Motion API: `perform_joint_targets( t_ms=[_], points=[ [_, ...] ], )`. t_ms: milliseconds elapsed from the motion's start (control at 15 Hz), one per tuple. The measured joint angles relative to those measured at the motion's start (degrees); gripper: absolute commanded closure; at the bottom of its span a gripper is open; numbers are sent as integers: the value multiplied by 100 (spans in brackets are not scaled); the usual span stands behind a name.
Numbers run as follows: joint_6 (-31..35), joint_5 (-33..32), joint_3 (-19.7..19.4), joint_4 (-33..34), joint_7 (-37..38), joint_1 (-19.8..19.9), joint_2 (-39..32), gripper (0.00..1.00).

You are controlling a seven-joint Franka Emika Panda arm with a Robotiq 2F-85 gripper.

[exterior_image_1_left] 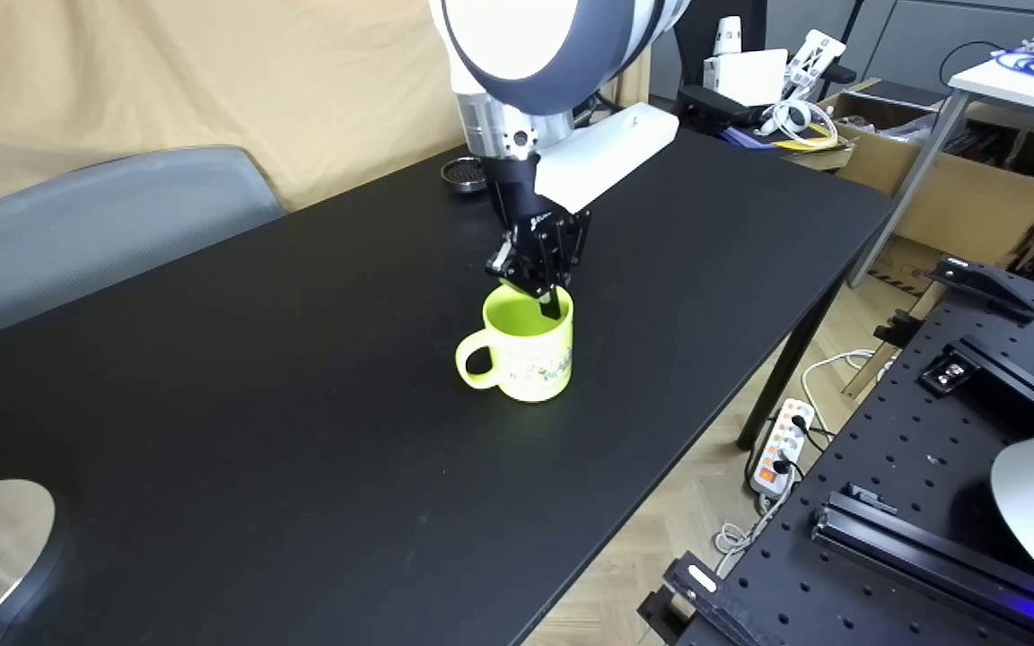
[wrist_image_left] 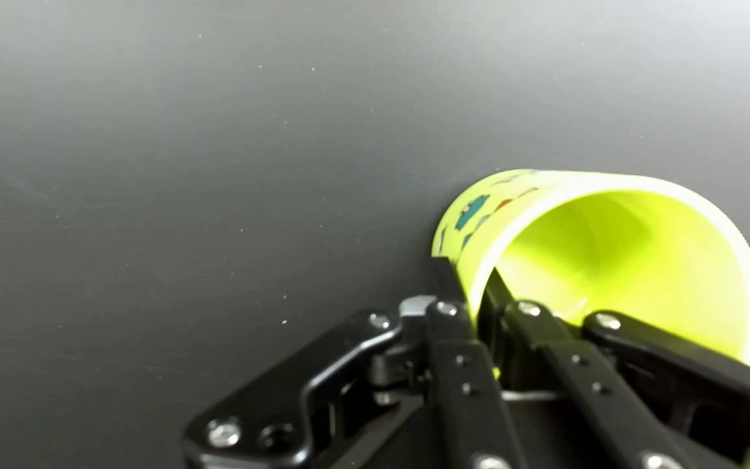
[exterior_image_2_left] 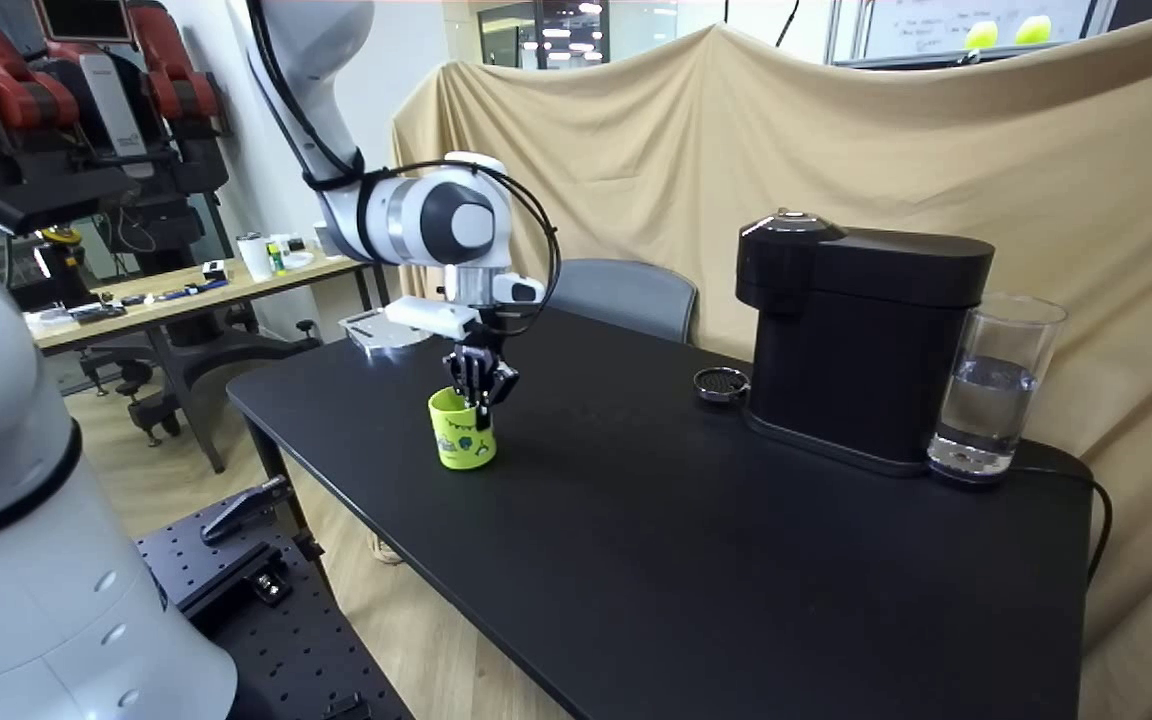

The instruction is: Move the cup away from you

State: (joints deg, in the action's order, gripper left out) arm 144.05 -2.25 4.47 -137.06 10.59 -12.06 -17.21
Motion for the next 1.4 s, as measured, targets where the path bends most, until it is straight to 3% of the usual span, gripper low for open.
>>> perform_joint_targets(
  t_ms=[600,1400],
  points=[
    [-240,-14,-270,700,11,246,63,98],
    [-875,207,-438,2772,-12,650,-1612,98]
  ],
)
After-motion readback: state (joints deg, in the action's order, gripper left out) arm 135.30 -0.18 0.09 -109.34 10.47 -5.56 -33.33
